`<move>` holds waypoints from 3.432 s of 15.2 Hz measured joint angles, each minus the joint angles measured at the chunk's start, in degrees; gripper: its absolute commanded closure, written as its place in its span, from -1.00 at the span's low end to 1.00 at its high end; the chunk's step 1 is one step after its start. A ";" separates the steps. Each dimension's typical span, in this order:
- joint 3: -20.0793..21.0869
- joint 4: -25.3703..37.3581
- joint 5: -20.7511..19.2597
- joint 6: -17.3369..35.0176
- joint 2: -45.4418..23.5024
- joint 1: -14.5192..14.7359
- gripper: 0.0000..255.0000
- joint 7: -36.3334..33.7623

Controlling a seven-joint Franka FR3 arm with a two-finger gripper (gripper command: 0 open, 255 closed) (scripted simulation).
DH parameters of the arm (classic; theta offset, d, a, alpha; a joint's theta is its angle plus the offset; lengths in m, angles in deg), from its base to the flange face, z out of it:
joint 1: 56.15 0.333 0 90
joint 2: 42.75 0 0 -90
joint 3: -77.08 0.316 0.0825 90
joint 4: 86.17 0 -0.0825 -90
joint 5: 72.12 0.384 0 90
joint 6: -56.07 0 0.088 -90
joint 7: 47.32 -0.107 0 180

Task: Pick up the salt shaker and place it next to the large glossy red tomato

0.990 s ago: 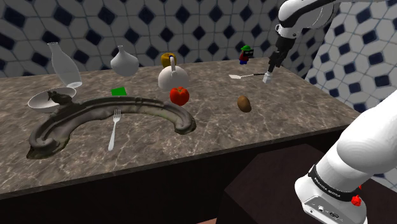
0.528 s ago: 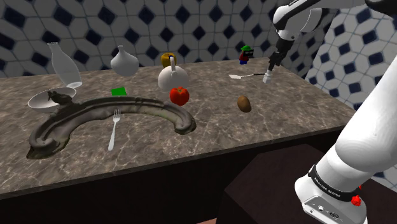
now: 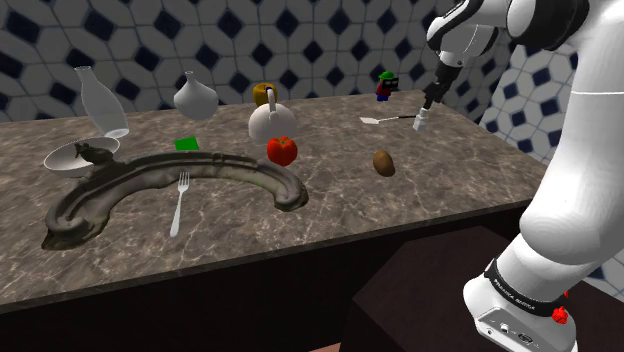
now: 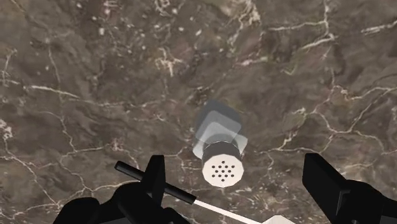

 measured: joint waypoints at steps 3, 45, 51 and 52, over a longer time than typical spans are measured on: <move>0.51 0.06 1.25 1.42 -1.71 -0.61 -1.00 0.89; -0.83 8.03 -1.92 -8.91 1.41 -0.25 1.00 -2.19; -1.13 11.82 -2.63 -13.12 2.03 -0.40 1.00 -3.09; -1.17 12.57 -2.73 -13.91 2.09 -0.43 1.00 -3.27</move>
